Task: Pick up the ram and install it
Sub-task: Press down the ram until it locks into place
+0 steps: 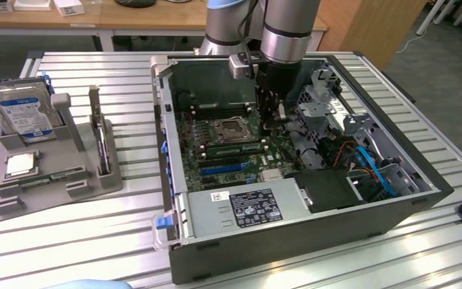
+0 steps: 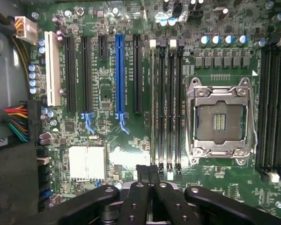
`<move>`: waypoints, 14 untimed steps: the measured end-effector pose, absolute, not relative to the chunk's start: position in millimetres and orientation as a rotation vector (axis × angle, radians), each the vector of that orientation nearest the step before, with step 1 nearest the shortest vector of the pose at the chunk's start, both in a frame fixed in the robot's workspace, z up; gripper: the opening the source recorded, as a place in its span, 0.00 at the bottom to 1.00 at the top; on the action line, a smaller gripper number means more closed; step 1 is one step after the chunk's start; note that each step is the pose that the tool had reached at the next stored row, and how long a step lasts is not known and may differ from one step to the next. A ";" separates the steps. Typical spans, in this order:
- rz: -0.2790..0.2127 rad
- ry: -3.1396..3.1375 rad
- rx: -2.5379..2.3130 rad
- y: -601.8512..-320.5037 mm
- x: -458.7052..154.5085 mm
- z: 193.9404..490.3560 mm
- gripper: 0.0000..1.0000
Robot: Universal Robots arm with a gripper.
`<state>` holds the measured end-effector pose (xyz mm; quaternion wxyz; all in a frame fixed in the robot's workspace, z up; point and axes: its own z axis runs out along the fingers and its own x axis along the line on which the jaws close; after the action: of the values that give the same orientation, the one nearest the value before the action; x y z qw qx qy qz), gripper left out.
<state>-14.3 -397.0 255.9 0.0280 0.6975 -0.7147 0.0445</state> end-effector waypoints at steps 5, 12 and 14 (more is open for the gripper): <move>0.146 -2.199 2.153 -396.6 -12.3 249.4 0.10; 0.153 -2.194 2.152 -395.8 -11.6 244.8 0.10; 0.152 -2.194 2.152 -395.7 -11.6 244.7 0.10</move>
<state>-11.6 -395.7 244.7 0.0320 0.6990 -0.7127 0.0495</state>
